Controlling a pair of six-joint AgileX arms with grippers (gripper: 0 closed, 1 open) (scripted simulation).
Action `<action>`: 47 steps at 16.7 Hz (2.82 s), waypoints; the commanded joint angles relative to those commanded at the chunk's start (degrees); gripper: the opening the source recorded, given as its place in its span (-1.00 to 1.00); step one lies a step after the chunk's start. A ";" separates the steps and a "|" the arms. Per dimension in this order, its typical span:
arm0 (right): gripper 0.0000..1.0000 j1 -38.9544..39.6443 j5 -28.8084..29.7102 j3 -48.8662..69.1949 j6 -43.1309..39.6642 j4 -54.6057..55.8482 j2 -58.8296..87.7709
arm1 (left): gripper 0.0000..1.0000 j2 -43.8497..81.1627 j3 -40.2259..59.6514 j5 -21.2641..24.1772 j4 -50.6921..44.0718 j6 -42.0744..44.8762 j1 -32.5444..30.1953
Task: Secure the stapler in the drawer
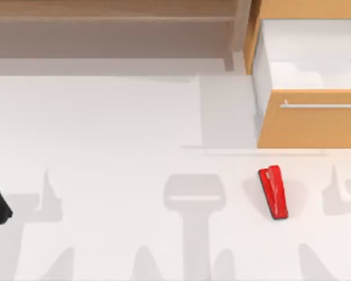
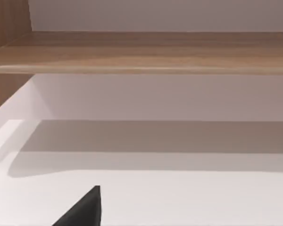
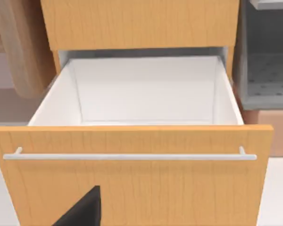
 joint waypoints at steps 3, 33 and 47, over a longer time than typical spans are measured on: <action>1.00 3.77 0.06 10.92 2.92 -7.95 14.53 | 1.00 0.00 0.00 0.00 0.00 0.00 0.00; 1.00 24.85 -0.23 61.97 18.62 -41.86 101.54 | 1.00 0.00 0.00 0.00 0.00 0.00 0.00; -0.21 24.21 -0.16 61.33 18.11 -39.78 102.93 | 1.00 0.00 0.00 0.00 0.00 0.00 0.00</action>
